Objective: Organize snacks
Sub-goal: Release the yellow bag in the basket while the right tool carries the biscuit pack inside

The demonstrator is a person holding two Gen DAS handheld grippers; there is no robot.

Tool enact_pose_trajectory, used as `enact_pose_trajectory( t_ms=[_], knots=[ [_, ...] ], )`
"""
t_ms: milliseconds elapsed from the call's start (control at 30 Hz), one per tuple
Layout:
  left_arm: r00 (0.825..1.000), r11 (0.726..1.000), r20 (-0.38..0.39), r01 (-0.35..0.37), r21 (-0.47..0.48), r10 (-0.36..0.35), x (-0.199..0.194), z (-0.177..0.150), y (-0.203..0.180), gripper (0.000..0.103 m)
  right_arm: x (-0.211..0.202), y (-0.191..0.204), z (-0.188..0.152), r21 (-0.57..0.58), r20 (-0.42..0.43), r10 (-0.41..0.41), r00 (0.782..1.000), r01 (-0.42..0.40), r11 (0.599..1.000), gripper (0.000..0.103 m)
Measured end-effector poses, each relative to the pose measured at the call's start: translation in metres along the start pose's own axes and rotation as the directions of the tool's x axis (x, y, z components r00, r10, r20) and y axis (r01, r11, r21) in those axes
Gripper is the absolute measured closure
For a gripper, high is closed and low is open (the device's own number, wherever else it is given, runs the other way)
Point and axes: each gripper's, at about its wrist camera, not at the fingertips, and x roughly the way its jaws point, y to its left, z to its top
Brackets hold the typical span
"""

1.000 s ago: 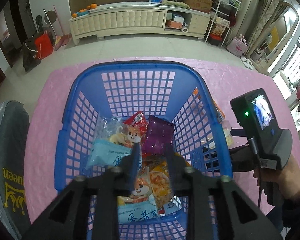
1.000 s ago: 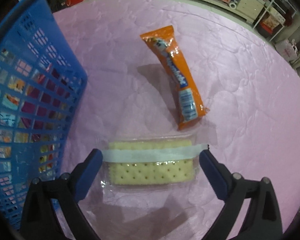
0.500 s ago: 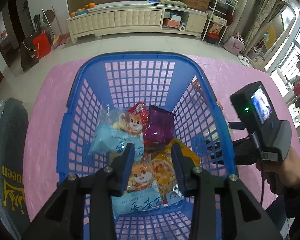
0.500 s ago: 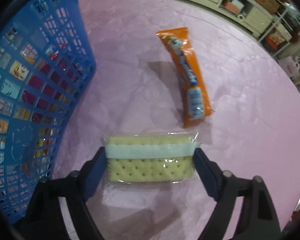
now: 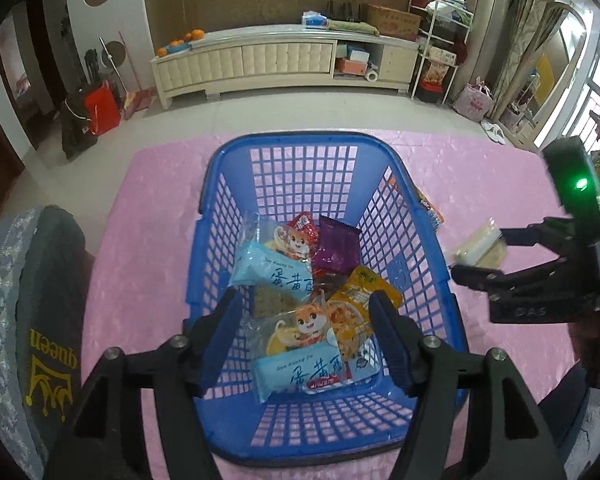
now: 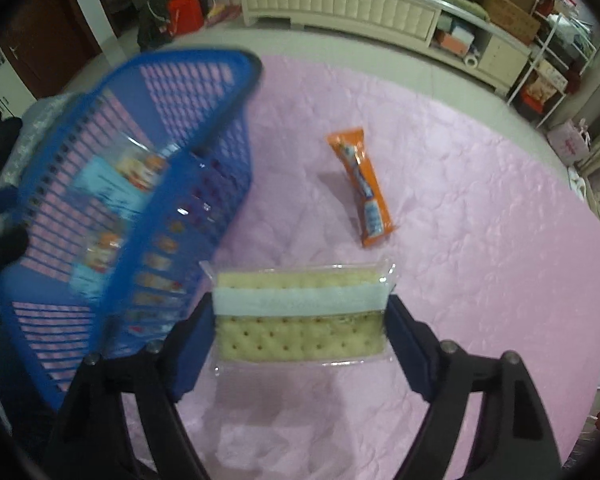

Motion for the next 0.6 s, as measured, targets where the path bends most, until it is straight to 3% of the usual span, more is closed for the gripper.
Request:
enact_pose_trajectory(
  t_ms=[233,367,600],
  knots=[
    [0.999,1.0,0.043,-0.015,-0.013,0.015,-0.02,-0.006,0.01,0.025,-0.047,0.026,-0.001,-0.032,0.104,0.036,0.994,-0.033,0.999,0.019],
    [0.998,1.0,0.058,-0.021,-0.016,0.022,-0.025,-0.005,0.018,0.025,-0.062,0.047,0.007,-0.049,0.152,0.042,0.988,-0.035,0.998,0.019],
    [0.996,1.0,0.088,-0.023,-0.004,0.023,-0.028,-0.004,0.035,0.022,-0.062,0.07,0.024,-0.092,0.164,0.067,0.984,-0.053,0.994,0.019]
  ],
)
